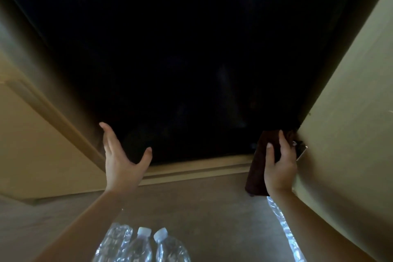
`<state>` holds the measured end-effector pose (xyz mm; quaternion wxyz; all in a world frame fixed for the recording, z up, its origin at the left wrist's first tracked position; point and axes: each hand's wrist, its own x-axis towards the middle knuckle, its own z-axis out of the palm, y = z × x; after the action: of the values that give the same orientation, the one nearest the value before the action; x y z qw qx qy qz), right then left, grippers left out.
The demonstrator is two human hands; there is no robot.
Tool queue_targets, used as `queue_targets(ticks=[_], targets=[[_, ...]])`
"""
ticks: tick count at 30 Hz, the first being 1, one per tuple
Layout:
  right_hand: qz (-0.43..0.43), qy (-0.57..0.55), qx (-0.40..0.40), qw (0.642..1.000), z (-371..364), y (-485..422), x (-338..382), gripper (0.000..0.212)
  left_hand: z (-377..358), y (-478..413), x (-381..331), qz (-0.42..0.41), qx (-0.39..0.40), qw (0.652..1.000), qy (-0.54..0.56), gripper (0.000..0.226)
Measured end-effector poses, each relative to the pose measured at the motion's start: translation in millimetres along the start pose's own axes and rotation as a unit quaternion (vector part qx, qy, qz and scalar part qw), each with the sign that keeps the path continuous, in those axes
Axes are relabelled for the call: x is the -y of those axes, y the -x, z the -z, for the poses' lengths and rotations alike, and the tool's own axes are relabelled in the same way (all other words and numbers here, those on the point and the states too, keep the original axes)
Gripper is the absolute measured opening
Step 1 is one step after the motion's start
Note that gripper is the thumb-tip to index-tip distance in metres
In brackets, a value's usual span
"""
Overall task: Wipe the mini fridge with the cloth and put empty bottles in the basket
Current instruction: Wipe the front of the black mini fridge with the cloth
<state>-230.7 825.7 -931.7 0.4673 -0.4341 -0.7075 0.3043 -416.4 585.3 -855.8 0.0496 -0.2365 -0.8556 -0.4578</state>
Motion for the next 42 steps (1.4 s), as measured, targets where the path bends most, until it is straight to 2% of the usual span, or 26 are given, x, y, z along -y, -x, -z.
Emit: queue_targets(ticks=[5,10,16,20,24,33,42], targets=[[-0.048,0.045,0.063,0.996,-9.1,23.5,-29.1,0.042,-6.0,-1.5,5.1,-0.003,-0.013,1.0,0.002,0.111],[-0.101,-0.011,0.073,0.992,-12.3,27.1,-25.1,0.043,-3.6,-1.1,12.1,-0.02,-0.007,1.0,0.018,0.113],[-0.136,-0.042,0.097,0.985,-15.5,33.6,-11.9,0.044,-0.9,9.6,24.6,-0.034,0.044,0.998,-0.012,0.115],[-0.126,-0.047,0.142,0.981,-34.4,55.5,7.7,0.041,2.0,9.7,28.0,-0.03,0.062,0.998,-0.009,0.115],[-0.145,-0.053,0.149,0.977,-46.8,68.0,23.1,0.04,7.9,7.7,37.0,-0.041,0.086,0.995,0.001,0.117],[-0.128,-0.057,0.213,0.967,-83.5,110.5,65.9,0.042,21.1,16.7,64.4,-0.027,0.213,0.977,0.013,0.106],[-0.096,-0.056,0.284,0.952,-122.4,149.4,100.3,0.041,32.4,11.4,69.1,-0.035,0.241,0.97,0.007,0.1]])
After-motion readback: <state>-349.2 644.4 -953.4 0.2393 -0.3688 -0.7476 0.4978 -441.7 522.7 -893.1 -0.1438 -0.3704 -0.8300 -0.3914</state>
